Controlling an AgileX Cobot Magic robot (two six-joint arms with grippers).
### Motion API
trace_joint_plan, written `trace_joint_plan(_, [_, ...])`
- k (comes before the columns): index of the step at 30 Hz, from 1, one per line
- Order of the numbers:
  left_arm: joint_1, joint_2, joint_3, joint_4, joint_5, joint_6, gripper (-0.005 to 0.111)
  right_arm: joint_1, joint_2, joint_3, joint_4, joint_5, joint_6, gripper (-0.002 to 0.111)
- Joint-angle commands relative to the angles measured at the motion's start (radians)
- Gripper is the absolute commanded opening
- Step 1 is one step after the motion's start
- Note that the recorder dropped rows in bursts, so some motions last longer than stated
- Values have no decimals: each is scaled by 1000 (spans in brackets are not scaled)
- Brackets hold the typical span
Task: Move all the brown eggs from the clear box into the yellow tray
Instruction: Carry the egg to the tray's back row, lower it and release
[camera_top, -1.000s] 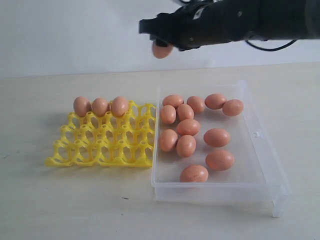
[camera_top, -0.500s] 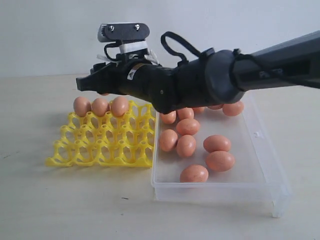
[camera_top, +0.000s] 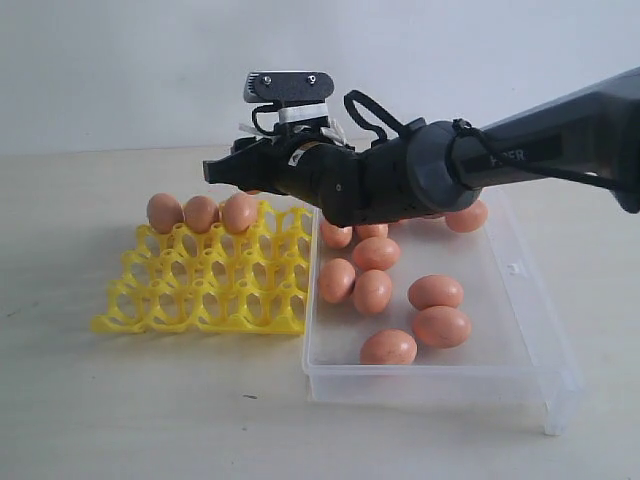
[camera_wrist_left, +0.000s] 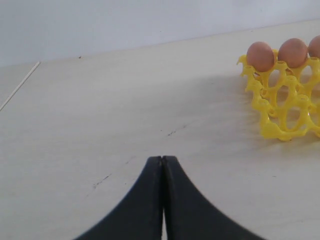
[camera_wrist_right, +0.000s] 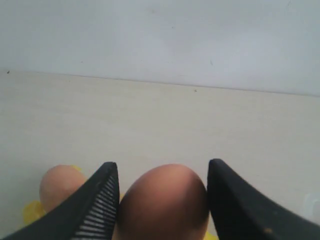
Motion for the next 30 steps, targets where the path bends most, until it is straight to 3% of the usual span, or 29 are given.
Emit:
trace_joint_plan(1, [-6, 1, -4, -2, -9, -5, 0, -24, -4, -6, -1, 15, -41, 0])
trace_joint_plan(30, [-6, 1, -4, -2, -9, -5, 0, -45, 69, -6, 0, 39, -47, 0])
